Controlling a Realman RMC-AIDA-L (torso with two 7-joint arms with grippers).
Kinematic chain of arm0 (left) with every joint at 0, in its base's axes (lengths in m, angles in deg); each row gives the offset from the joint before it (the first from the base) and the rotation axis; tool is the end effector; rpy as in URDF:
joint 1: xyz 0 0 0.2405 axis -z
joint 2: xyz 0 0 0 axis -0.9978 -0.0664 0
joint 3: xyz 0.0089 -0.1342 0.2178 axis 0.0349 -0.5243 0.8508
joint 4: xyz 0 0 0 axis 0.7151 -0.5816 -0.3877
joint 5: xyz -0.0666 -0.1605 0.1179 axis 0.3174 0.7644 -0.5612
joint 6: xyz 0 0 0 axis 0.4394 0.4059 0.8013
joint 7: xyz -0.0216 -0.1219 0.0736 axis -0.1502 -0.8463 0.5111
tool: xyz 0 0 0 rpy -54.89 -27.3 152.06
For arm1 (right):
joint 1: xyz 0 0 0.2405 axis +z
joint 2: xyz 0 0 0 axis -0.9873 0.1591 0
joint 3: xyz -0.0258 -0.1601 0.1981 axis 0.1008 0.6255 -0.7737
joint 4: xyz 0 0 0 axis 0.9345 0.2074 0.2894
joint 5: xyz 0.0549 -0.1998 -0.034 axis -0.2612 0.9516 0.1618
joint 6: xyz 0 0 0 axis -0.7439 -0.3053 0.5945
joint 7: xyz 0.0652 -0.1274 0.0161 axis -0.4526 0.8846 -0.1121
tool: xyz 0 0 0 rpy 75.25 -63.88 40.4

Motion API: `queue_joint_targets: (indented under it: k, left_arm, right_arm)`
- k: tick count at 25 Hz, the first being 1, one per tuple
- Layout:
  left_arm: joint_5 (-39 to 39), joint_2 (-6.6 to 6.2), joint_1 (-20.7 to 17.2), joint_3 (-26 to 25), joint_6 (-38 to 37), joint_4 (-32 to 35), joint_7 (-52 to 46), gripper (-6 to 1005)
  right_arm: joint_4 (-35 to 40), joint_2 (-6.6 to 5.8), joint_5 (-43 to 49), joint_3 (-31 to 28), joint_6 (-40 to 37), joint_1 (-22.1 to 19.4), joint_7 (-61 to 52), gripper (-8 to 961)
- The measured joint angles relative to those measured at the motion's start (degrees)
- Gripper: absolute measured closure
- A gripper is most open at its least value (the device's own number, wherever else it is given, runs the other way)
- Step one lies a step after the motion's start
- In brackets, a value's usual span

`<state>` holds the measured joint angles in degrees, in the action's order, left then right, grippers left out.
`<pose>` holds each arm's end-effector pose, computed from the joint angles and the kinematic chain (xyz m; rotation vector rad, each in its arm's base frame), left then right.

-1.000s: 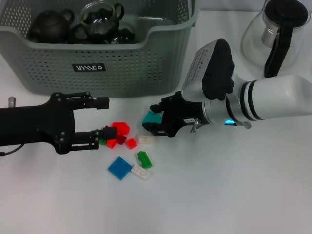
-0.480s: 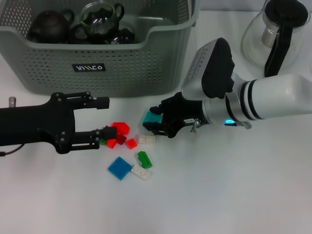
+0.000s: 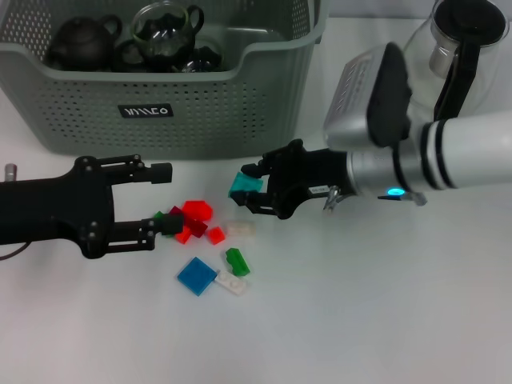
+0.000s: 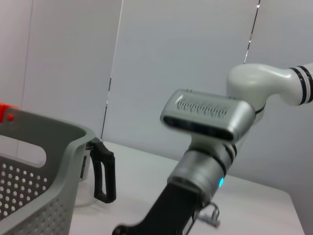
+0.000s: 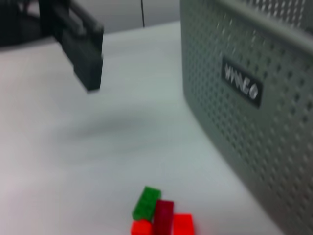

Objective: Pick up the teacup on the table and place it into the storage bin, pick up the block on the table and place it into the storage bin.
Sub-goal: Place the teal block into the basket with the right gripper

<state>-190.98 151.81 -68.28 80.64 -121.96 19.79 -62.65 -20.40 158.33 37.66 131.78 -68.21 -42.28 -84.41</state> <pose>-0.2864 0.2491 0.0429 -2.7696 -0.4736 -0.8535 0.1613 0.3498 -0.1296 -2.9276 0.3278 0.2149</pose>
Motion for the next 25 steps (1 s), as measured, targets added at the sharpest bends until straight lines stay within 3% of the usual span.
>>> queue_joint_targets:
  k: [4, 8, 16, 20, 25]
  left_arm:
    - [-0.5, -0.2, -0.5, -1.1, 0.5, 0.3, 0.0, 293]
    - [-1.4, -0.38, -0.6, -3.1, 0.6, 0.0, 0.0, 293]
    - [-2.0, -0.41, -0.8, -3.9, 1.0, -0.1, -0.1, 292]
    - [-2.1, -0.4, -0.5, -3.9, 1.1, -0.1, -0.1, 292]
    - [-2.1, -0.33, 0.0, -3.9, 1.4, -0.2, -0.1, 292]
  right_arm:
    - [7.5, -0.34, 6.2, -6.5, -8.9, -2.8, -4.3, 534]
    - [18.3, -0.27, 9.0, -15.8, -23.8, -5.5, -8.3, 534]
    - [31.7, 0.54, 8.6, -27.5, -39.1, -4.8, -14.7, 535]
    - [34.6, 0.91, 7.3, -32.9, -41.2, -1.1, -16.4, 536]
    - [27.5, 1.16, 9.3, -35.3, -30.6, 8.3, -16.9, 526]
